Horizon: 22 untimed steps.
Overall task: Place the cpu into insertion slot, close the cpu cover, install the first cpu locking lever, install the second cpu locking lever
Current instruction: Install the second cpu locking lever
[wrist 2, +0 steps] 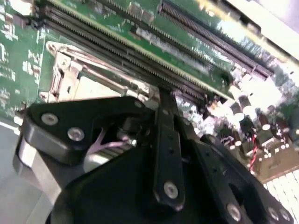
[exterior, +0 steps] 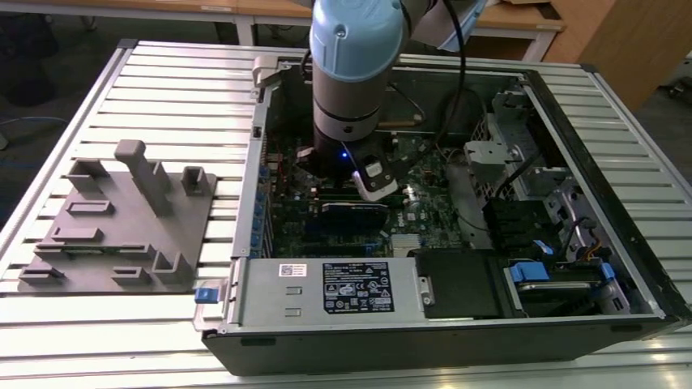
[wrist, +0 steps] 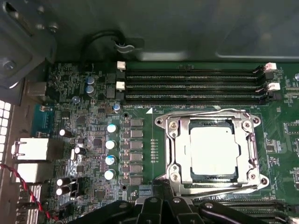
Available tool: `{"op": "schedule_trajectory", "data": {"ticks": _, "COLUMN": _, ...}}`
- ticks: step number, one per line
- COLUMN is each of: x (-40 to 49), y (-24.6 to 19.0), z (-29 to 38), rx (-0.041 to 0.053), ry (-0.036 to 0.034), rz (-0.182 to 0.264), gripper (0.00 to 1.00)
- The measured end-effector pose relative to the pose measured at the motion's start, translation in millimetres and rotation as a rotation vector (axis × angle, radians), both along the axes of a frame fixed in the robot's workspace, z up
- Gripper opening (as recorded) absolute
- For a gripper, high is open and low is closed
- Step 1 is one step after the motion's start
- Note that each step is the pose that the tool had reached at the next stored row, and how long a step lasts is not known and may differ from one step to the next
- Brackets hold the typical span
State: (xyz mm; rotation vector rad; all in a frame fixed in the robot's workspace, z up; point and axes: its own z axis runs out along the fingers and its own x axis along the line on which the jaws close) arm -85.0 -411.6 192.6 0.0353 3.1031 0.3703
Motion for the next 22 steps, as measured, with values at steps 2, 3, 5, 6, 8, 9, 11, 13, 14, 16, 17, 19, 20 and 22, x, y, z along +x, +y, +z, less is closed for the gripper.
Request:
{"op": "schedule_trajectory", "data": {"ticks": 2, "x": -0.1, "y": -0.1, "z": 0.2, "rx": -0.0005, "ry": 0.0003, "rz": 0.0, "gripper": 0.1}}
{"op": "schedule_trajectory", "data": {"ticks": 3, "x": -0.1, "y": -0.1, "z": 1.6, "rx": -0.0005, "ry": 0.0003, "rz": 0.0, "gripper": 0.1}}
{"op": "schedule_trajectory", "data": {"ticks": 5, "x": -0.1, "y": -0.1, "z": 5.3, "rx": -0.0004, "ry": 0.0002, "rz": 0.0, "gripper": 0.1}}
{"op": "schedule_trajectory", "data": {"ticks": 6, "x": -0.1, "y": -0.1, "z": 7.5, "rx": -0.0004, "ry": 0.0002, "rz": 0.0, "gripper": 0.1}}
{"op": "schedule_trajectory", "data": {"ticks": 8, "x": -0.1, "y": -0.1, "z": 12.2, "rx": -0.0004, "ry": 0.0002, "rz": 0.0, "gripper": 0.1}}
{"op": "schedule_trajectory", "data": {"ticks": 9, "x": -0.1, "y": -0.1, "z": 14.0, "rx": -0.0005, "ry": 0.0003, "rz": 0.0, "gripper": 0.1}}
{"op": "schedule_trajectory", "data": {"ticks": 11, "x": 0.1, "y": -0.1, "z": 15.8, "rx": -0.0004, "ry": 0.0003, "rz": 0.0, "gripper": 0.1}}
{"op": "schedule_trajectory", "data": {"ticks": 13, "x": 0.9, "y": 0.0, "z": 16.0, "rx": -0.0017, "ry": 0.0004, "rz": 0.0, "gripper": 0.1}}
{"op": "schedule_trajectory", "data": {"ticks": 14, "x": 1.6, "y": -0.1, "z": 16.1, "rx": -0.0029, "ry": 0.0007, "rz": 0.0, "gripper": 0.1}}
{"op": "schedule_trajectory", "data": {"ticks": 16, "x": 3.7, "y": -0.1, "z": 16.3, "rx": -0.0052, "ry": 0.0016, "rz": 0.0, "gripper": 0.1}}
{"op": "schedule_trajectory", "data": {"ticks": 17, "x": 5.3, "y": -0.1, "z": 16.2, "rx": -0.0058, "ry": 0.0024, "rz": 0.0, "gripper": 0.1}}
{"op": "schedule_trajectory", "data": {"ticks": 19, "x": 9.2, "y": -0.1, "z": 16.1, "rx": -0.0068, "ry": 0.0041, "rz": 0.0, "gripper": 0.1}}
{"op": "schedule_trajectory", "data": {"ticks": 20, "x": 10.8, "y": -0.1, "z": 16.2, "rx": -0.0074, "ry": 0.0053, "rz": 0.0, "gripper": 0.1}}
{"op": "schedule_trajectory", "data": {"ticks": 22, "x": 13.8, "y": -0.1, "z": 16.2, "rx": -0.0077, "ry": 0.0072, "rz": 0.0, "gripper": 0.1}}
